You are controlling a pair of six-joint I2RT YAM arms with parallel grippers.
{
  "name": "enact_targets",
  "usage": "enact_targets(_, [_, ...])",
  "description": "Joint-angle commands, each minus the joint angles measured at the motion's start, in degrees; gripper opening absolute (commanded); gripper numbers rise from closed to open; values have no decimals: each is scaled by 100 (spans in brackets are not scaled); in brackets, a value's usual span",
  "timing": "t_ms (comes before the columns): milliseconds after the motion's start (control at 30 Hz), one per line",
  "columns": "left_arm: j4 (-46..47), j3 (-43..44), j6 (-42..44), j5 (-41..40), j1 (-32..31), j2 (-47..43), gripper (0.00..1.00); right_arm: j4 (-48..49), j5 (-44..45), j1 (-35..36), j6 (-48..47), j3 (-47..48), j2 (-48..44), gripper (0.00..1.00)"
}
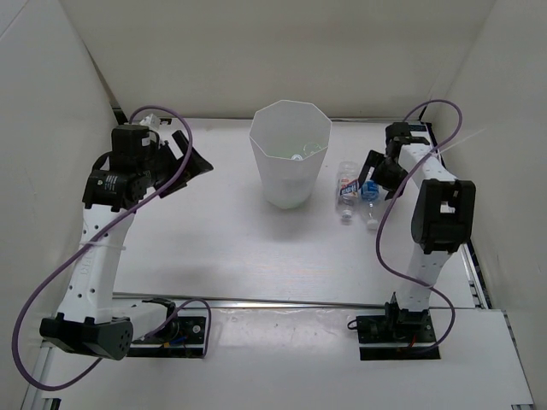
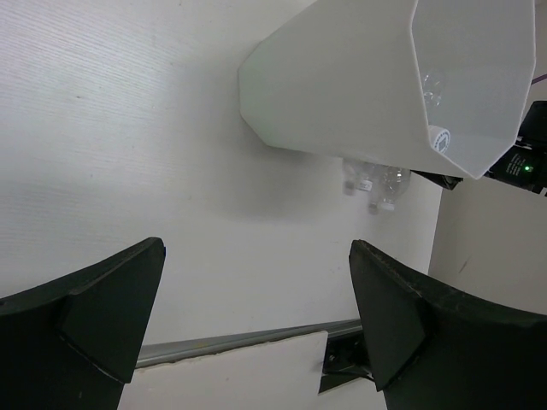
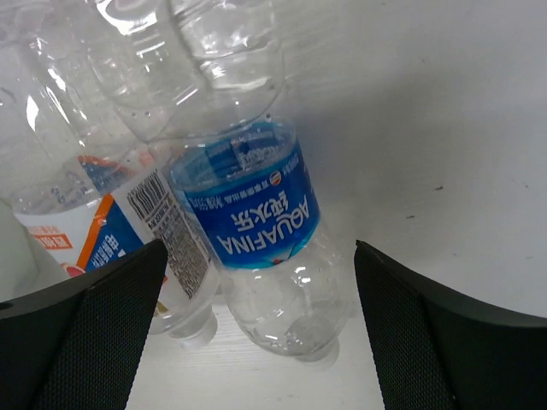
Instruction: Put the plastic bottles in the bin
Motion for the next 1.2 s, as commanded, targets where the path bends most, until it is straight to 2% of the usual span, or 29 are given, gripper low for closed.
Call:
enact_targets(0, [-40, 57, 66, 118, 39, -42, 100, 54, -19, -37, 24, 339, 152, 93])
enact_targets(200, [-40, 294, 118, 118, 39, 221, 100, 1, -73, -38, 24, 453, 513, 93])
enact_targets(267, [-40, 347, 118, 118, 39, 344, 100, -121, -73, -38, 77, 524, 670, 88])
enact_targets(300, [-40, 347, 118, 118, 39, 344, 100, -182, -125, -38, 146, 585, 723, 78])
enact_targets(433, [-40, 399, 118, 179, 39, 467, 100, -595, -328, -91, 322, 867, 952, 53])
enact_targets(467, [21, 400, 118, 240, 39, 537, 100, -596, -275, -91, 375, 928, 952, 51])
enact_targets(667, [161, 645, 118, 294, 39, 845, 100, -543, -55, -143, 859, 1148, -92, 51])
enact_targets(833, [276, 778, 118, 294, 39, 1056, 100, -368, -625, -327, 1052, 1832, -1454, 51])
enact_targets(867, [276, 830, 118, 294, 39, 1056, 100, -228, -757, -389, 1226, 2208, -1717, 51])
enact_targets(967, [328, 831, 66, 241, 91, 1056, 100, 263, -1679, -469, 1709, 2659, -1965, 54])
enact_targets(1000, [329, 778, 66, 241, 91, 1056, 100, 691, -1925, -469, 2112, 2878, -1966, 54])
enact_targets(1033, [390, 778, 66, 345, 91, 1056, 100, 896, -2449, -469, 2351, 2984, -1966, 54])
enact_targets(1167, [390, 576, 13, 417, 91, 1056, 100, 1670, -2955, -48, 3178, 3520, -1466, 56])
